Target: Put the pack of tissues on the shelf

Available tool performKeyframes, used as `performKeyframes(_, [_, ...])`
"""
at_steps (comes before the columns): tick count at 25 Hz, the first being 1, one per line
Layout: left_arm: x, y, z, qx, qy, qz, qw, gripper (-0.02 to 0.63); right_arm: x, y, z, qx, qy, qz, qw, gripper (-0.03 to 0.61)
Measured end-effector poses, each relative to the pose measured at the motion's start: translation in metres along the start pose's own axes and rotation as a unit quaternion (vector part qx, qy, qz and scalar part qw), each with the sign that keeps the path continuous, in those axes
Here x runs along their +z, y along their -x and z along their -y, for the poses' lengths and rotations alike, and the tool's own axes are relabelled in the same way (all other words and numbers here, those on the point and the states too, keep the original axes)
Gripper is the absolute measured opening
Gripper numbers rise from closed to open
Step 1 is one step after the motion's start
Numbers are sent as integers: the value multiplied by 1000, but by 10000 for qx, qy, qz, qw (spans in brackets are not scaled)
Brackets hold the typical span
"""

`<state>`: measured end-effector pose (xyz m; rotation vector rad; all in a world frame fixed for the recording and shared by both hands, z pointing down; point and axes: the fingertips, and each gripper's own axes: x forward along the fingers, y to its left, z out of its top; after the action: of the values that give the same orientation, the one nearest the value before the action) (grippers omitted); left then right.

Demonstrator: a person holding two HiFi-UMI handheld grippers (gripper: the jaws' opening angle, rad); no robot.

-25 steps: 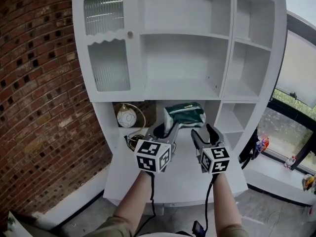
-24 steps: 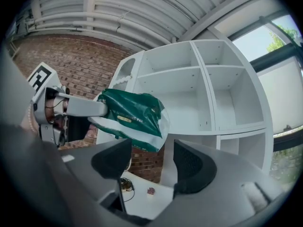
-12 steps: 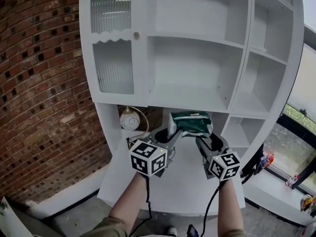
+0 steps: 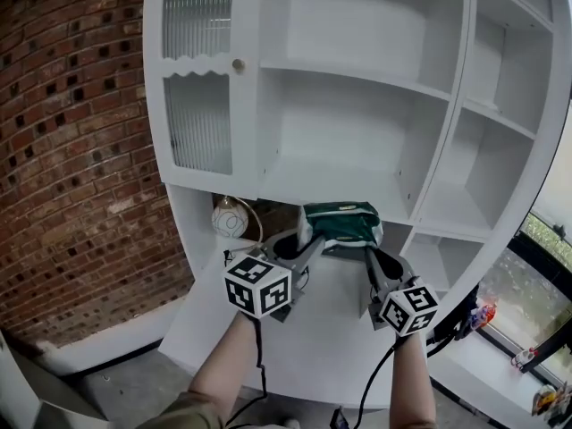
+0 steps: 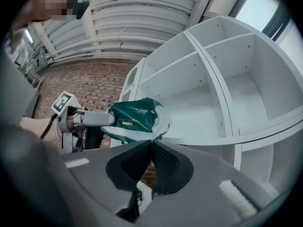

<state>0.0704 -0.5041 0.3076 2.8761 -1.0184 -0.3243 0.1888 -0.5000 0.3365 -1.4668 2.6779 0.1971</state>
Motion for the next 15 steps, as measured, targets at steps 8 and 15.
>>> performKeyframes(8, [9, -19, -4, 289, -135, 159, 9994, 117, 15, -9, 21, 132, -44, 140, 9998, 2])
performKeyframes(15, [22, -32, -2, 588, -755, 273, 9950, 232, 31, -14, 34, -94, -516, 484, 9975, 2])
